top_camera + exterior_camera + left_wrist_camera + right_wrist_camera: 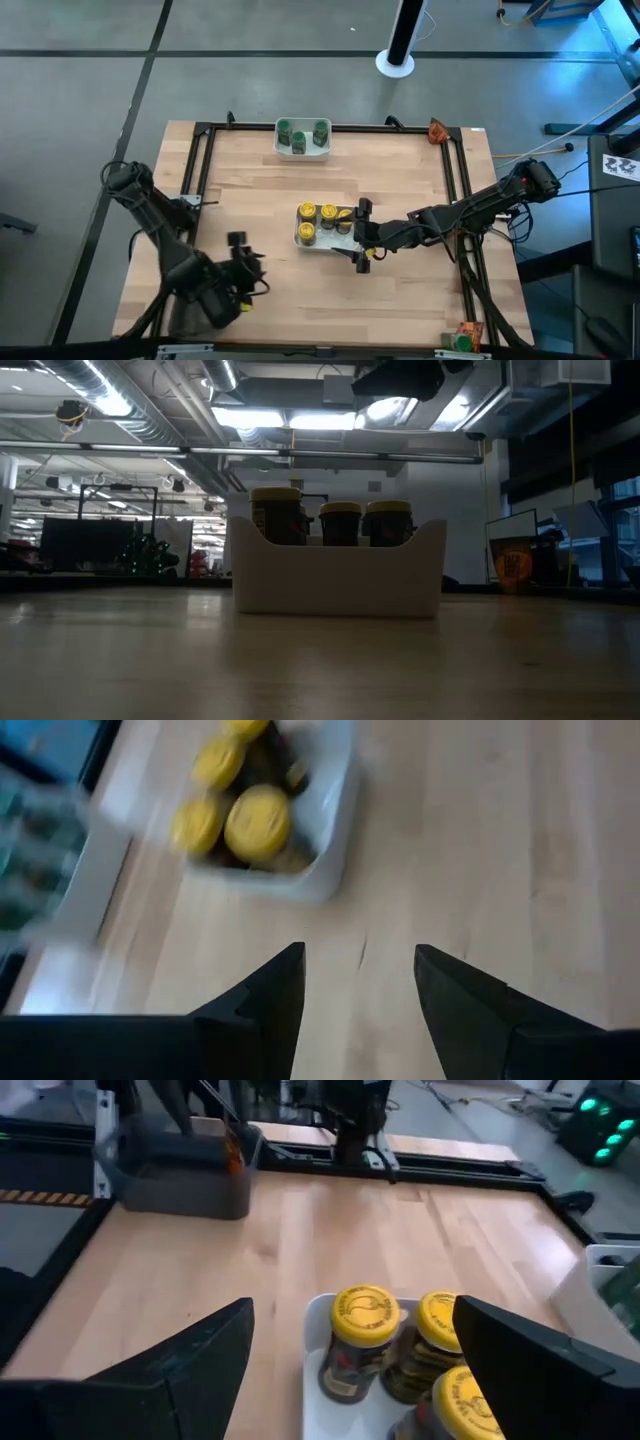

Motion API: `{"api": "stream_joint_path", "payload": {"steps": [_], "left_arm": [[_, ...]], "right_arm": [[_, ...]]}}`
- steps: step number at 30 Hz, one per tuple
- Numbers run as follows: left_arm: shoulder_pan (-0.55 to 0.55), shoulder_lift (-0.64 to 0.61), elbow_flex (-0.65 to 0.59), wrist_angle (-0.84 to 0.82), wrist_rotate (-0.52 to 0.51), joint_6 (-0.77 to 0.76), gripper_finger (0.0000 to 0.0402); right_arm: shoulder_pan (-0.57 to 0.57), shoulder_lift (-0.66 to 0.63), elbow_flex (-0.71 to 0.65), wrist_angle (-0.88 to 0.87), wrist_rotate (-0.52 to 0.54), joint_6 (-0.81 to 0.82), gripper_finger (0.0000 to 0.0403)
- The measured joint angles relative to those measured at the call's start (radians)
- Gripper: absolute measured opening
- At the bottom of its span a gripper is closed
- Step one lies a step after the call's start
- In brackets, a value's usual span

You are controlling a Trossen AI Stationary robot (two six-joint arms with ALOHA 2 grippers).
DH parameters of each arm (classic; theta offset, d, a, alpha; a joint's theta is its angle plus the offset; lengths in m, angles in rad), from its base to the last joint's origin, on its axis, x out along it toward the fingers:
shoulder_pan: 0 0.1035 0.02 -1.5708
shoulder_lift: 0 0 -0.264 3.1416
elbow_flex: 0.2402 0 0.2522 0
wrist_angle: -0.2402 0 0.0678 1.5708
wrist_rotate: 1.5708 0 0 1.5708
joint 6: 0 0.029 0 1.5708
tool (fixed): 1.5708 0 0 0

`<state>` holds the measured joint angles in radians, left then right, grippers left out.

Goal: Sort spices by type
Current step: Put the middle right orange seasoning pack into the black bin

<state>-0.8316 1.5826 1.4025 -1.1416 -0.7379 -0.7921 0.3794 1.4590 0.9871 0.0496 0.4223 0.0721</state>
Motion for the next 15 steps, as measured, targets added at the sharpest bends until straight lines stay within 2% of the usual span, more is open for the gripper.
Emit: {"api": "stream_joint_path", "payload": {"steps": [3,6,11,15], "left_arm": [[0.050,-0.003,-0.004,0.107,0.011,0.188,0.0172],[0.091,-0.007,-0.030,0.164,0.019,0.298,0.0172],[0.142,-0.024,-0.162,0.298,0.047,0.376,0.0172],[0.160,-0.034,-0.298,0.502,0.100,0.441,0.0172]], "right_arm": [[0.000,-0.005,0.000,-0.009,-0.034,0.010,0.0340],[0.014,-0.021,0.009,-0.064,0.002,0.014,0.0340],[0.036,-0.058,0.117,-0.360,0.083,0.085,0.0340],[0.036,-0.065,0.246,-0.655,0.076,0.192,0.0340]]}}
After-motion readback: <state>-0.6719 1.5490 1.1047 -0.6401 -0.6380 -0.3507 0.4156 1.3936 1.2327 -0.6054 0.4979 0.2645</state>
